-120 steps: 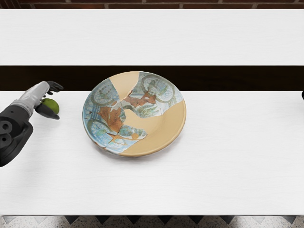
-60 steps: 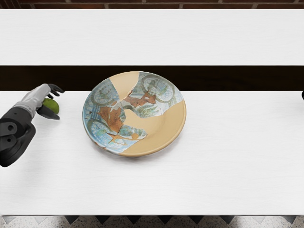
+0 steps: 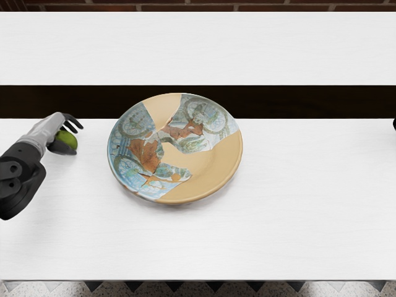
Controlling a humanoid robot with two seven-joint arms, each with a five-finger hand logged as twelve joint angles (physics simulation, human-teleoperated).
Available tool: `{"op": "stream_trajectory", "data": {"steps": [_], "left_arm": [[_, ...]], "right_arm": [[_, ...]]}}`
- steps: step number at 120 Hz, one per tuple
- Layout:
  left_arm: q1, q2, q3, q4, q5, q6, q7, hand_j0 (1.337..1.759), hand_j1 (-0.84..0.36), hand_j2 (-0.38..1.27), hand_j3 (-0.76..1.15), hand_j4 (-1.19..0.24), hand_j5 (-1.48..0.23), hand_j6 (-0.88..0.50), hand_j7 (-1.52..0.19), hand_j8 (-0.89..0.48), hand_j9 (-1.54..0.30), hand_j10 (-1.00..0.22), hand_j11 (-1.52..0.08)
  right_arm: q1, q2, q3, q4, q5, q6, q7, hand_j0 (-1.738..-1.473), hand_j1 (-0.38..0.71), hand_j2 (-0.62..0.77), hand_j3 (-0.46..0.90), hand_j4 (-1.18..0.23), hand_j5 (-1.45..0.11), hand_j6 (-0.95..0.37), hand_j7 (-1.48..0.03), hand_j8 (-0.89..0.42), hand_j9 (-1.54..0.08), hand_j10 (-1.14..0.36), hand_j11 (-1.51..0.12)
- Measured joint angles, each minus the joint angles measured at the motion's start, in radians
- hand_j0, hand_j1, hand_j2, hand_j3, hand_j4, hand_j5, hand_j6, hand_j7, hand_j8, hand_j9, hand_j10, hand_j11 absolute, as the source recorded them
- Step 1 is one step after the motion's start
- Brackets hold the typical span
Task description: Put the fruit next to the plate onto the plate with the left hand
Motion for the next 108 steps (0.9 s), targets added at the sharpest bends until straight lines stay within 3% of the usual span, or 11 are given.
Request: {"op": "stream_trajectory", "data": {"steps": [68, 108], "left_arm": [[-0.020, 0.023, -0.002, -0.026, -0.010, 0.000, 0.000, 1.657, -0.28, 0.28, 0.00, -0.59, -0.78, -0.59, -0.78, -0.49, -0.77, -0.59, -0.77], [-0.072, 0.067, -0.001, -0.097, -0.013, 0.000, 0.002, 1.657, -0.27, 0.35, 0.00, -0.60, -0.78, -0.60, -0.78, -0.55, -0.78, -0.63, -0.78]], "right_arm": [[0.000, 0.000, 0.000, 0.000, 0.000, 0.000, 0.000, -1.658, -0.33, 0.00, 0.00, -0.02, -0.02, -0.02, -0.02, -0.01, -0.02, -0.01, -0.02], [0.001, 0.000, 0.000, 0.000, 0.000, 0.000, 0.000, -1.658, -0.33, 0.00, 0.00, -0.02, -0.02, -0.02, -0.02, -0.01, -0.02, -0.01, -0.02]]}}
